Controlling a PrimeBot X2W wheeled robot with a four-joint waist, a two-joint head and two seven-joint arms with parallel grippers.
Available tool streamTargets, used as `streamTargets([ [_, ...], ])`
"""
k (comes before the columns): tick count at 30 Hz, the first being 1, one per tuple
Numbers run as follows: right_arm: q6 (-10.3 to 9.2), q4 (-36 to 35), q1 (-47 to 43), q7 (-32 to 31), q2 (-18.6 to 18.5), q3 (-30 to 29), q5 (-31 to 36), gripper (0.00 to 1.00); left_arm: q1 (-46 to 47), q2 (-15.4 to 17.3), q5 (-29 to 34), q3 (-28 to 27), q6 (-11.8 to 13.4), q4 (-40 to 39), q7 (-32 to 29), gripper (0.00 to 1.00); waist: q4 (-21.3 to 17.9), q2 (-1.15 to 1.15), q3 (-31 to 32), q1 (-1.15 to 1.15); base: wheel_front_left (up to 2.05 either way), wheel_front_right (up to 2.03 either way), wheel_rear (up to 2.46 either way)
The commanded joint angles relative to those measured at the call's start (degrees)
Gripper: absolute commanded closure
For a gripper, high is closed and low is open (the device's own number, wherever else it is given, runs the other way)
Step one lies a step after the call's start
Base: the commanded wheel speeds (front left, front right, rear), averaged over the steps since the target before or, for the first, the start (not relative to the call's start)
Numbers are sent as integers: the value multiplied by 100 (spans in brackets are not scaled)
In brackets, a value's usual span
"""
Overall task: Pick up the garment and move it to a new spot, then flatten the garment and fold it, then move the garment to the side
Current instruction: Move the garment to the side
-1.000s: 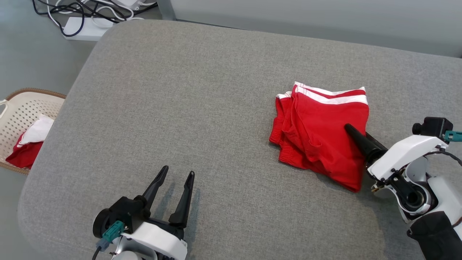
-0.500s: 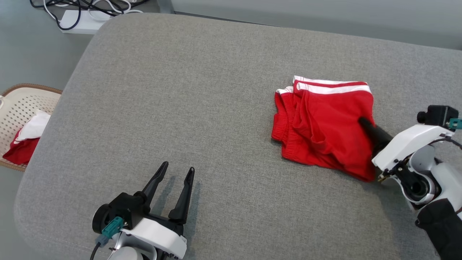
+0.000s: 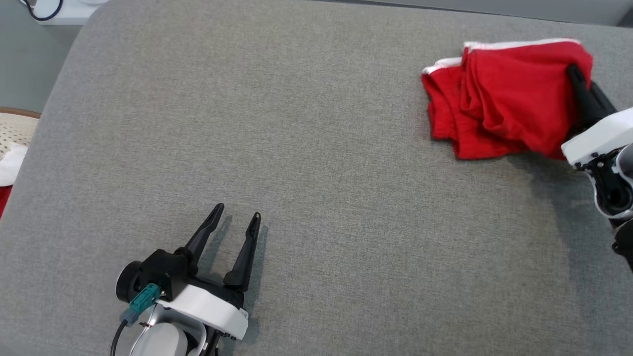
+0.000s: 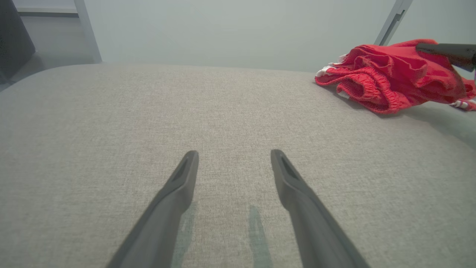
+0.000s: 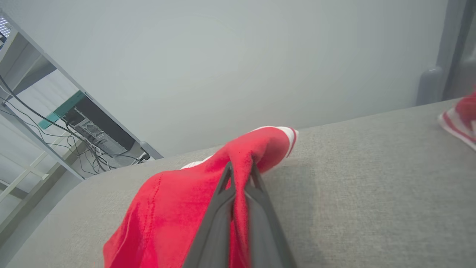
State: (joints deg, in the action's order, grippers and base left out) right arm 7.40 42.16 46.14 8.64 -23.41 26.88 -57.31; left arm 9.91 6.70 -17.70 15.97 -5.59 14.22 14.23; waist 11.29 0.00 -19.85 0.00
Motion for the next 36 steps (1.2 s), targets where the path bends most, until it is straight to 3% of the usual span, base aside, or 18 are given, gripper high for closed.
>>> streamTargets([
  [1, 9, -18, 142, 159, -121, 60, 32, 100, 208, 144, 31, -173, -20, -158, 39, 0, -114, 0, -120, 0, 0, 0, 0],
  [10, 9, 473, 874, 529, -503, -263, 33, 100, 308, 281, 61, -112, -16, -337, -70, 0, -380, 0, -492, 0, 0, 0, 0],
  [23, 9, 1165, 1836, 632, -1081, -1098, 415, 100, 325, 365, 49, 25, -36, -471, -119, 0, -344, 0, -808, 0, 0, 0, 0],
  [30, 9, 1226, 1655, 634, -1293, -2640, 1101, 100, 359, 378, 15, 40, -24, -489, -96, 0, -382, 0, -933, 0, 0, 0, 0],
  [36, 9, 978, 1008, 635, -970, -4122, 2229, 100, 404, 429, 1, 65, -32, -493, -84, 0, -501, 0, -992, 0, 0, 0, 0],
])
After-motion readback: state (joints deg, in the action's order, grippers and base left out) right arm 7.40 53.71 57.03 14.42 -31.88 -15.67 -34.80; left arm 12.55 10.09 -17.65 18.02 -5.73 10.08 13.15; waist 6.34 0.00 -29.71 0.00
